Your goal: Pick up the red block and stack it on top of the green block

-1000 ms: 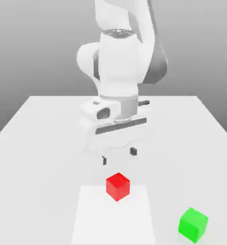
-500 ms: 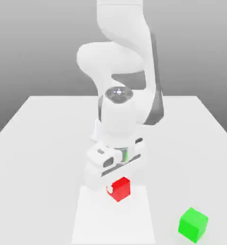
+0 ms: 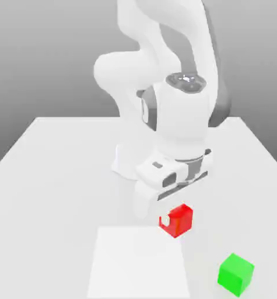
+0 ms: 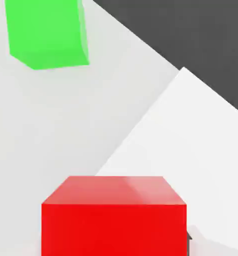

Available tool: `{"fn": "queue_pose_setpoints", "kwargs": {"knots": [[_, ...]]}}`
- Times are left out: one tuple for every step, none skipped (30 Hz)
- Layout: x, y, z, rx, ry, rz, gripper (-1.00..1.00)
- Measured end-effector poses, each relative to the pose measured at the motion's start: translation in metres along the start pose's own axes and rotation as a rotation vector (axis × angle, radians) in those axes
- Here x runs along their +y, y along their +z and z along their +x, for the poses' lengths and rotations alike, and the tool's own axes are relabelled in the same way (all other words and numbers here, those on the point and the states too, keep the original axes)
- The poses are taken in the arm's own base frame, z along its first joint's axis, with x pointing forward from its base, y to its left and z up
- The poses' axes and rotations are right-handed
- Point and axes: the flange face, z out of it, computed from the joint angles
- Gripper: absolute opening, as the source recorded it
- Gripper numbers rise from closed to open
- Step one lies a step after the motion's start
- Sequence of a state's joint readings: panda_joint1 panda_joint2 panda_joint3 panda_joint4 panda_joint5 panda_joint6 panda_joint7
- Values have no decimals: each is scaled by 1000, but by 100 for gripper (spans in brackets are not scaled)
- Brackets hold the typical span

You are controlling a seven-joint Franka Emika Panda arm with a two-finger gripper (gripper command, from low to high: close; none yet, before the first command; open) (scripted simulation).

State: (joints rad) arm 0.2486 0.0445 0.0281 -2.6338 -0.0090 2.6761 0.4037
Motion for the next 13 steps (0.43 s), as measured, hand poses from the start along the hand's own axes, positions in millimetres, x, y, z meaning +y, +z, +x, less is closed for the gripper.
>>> {"fn": "queue_pose_setpoints", "kwargs": {"knots": [[-14, -3, 6, 0, 5, 0, -100], [-29, -5, 12, 0, 11, 1, -100], [-43, -8, 17, 0, 19, 1, -100], [-57, -10, 22, 0, 27, 2, -100], [-71, -13, 26, 0, 35, 3, -100], [-79, -8, 29, 0, 41, 3, -100], [-83, 1, 31, 0, 43, 4, -100], [-86, 13, 31, 0, 45, 4, -100], [-87, 26, 32, 0, 45, 3, -100], [-87, 40, 31, 0, 45, 3, -100], [-87, 47, 31, 0, 45, 3, 100], [-87, 47, 31, 0, 45, 3, 100], [-87, 47, 31, 0, 45, 3, 100]]}}
